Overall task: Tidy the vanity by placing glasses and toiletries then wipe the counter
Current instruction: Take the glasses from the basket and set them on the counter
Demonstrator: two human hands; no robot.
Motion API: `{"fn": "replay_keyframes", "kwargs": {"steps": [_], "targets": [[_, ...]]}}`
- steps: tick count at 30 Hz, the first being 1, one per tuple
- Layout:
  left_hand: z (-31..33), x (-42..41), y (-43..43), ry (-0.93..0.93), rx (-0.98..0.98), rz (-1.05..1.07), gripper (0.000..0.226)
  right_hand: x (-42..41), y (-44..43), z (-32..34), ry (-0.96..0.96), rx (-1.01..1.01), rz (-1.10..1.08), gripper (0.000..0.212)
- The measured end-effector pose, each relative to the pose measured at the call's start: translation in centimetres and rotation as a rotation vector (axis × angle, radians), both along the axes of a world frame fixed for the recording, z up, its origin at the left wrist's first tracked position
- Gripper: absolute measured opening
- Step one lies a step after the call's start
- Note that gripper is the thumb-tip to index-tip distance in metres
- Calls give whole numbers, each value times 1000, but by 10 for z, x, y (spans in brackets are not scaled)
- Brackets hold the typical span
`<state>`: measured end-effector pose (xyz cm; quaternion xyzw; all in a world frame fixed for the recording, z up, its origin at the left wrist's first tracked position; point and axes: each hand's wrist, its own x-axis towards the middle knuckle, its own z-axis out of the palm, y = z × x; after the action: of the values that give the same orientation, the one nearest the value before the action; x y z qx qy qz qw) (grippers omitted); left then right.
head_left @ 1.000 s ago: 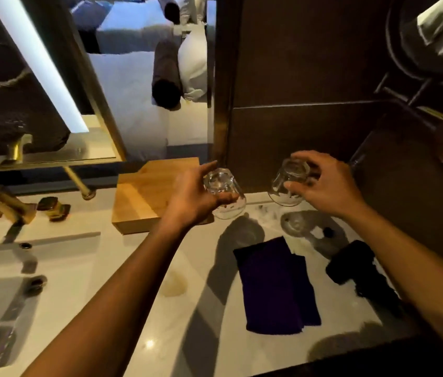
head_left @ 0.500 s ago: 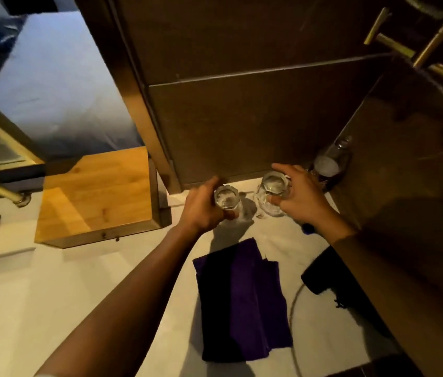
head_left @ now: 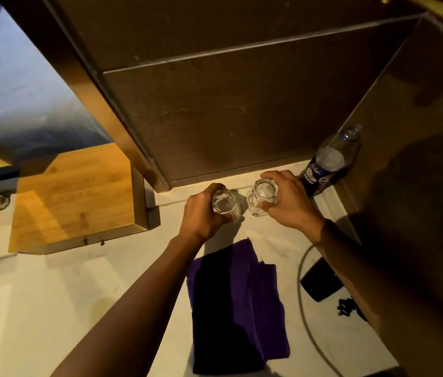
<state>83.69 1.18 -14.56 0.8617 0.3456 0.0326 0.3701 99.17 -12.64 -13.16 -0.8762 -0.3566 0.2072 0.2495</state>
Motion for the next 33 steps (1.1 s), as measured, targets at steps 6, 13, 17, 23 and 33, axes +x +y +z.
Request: {"fn": "replay_keyframes", "kwargs": {"steps": [6, 13, 17, 23, 33], "targets": [[-5, 4, 1, 13, 35, -15, 70, 1, 2, -3, -12, 14, 0, 67], [-7, 4, 10, 31, 53, -32, 73, 3, 5, -6, -22, 16, 30, 68], [-12, 4, 9, 29, 23, -5, 75, 5, 7, -8, -20, 1, 18, 69], [-15, 5, 9, 45, 7, 9, 76, 5, 9, -12, -35, -20, 1, 71], [-3, 11, 3, 278, 142, -120, 94, 1, 13, -18, -53, -84, -22, 74]]}}
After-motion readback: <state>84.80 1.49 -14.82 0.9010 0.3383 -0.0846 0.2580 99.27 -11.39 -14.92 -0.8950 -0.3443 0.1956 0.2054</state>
